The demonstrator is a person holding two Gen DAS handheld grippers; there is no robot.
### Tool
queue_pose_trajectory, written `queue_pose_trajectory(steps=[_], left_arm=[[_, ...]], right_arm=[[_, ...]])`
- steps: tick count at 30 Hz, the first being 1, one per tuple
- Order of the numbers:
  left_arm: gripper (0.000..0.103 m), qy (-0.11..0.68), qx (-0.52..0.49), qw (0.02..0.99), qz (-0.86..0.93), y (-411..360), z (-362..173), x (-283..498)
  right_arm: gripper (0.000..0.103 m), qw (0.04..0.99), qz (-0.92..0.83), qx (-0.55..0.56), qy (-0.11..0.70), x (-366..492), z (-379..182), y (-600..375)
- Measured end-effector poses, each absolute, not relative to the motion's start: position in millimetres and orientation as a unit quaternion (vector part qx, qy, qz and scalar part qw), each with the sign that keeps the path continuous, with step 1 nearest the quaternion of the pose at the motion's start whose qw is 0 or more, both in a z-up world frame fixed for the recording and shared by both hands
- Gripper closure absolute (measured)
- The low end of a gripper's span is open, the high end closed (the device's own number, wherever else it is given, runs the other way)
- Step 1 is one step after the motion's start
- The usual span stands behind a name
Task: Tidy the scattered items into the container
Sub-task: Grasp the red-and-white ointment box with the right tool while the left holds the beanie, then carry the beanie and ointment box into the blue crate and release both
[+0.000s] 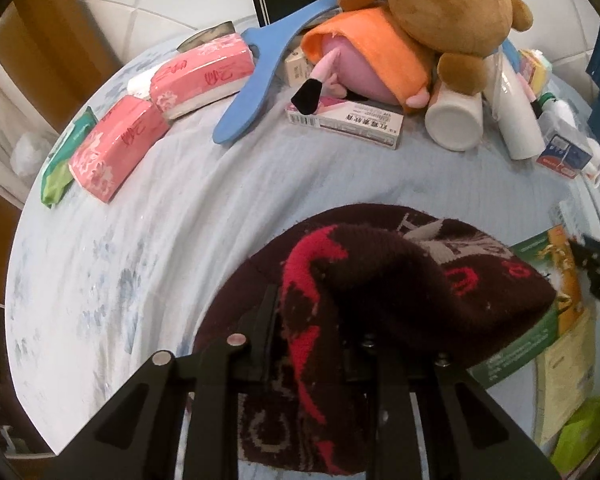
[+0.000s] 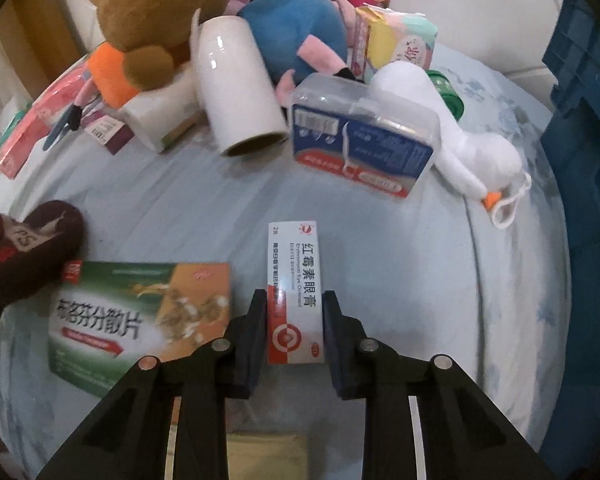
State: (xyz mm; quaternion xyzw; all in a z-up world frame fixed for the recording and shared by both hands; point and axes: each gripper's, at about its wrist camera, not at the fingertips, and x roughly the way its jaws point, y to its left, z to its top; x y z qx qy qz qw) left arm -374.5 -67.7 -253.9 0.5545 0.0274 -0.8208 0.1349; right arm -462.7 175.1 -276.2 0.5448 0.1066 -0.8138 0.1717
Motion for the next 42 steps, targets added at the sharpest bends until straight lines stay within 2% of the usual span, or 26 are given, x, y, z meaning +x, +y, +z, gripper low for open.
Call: queue_pose_trajectory(steps=[6, 13, 16, 24, 28, 31, 34, 35, 36, 38, 42], left_arm=[[0.084, 0.030, 0.529, 0.117, -0.840, -62, -228, -357], [0.085, 0.034, 0.478, 0.104, -0.872, -59, -177, -323], [0.091, 0.037, 0.456, 0.104, -0.883, -61, -155, -307], [0.096, 0.029, 0.405, 0.087, -0.910, -60, -103, -269], [0.096, 0.033, 0.420, 0.050, -0.906, -61, -105, -255], [0.094, 0.030, 0.454, 0.033, -0.890, -60, -127, -253], [0.083, 0.030, 0.490, 0.017, -0.871, -53, -156, -254], [0.073, 0.026, 0.499, 0.010, -0.866, -47, -165, -255], [0.053, 0.022, 0.508, 0.003, -0.861, -42, -173, -256], [0.033, 0.014, 0.517, -0.003, -0.856, -30, -187, -259], [0.032, -0.007, 0.528, -0.001, -0.849, -3, -211, -271]], right_arm=[[0.077, 0.165, -0.825, 0.535, 0.070, -435, -252, 181], [0.077, 0.190, -0.852, 0.486, 0.049, -385, -193, 172], [0.077, 0.200, -0.860, 0.467, 0.046, -363, -172, 164], [0.077, 0.222, -0.880, 0.417, 0.041, -306, -114, 142], [0.077, 0.208, -0.885, 0.415, 0.040, -283, -103, 140], [0.077, 0.191, -0.883, 0.428, 0.035, -268, -112, 144], [0.077, 0.180, -0.876, 0.447, 0.024, -260, -129, 150], [0.077, 0.179, -0.874, 0.452, 0.021, -261, -135, 153], [0.077, 0.177, -0.872, 0.456, 0.018, -262, -141, 156], [0.077, 0.174, -0.868, 0.465, 0.012, -264, -152, 163], [0.077, 0.167, -0.859, 0.483, 0.000, -268, -175, 175]])
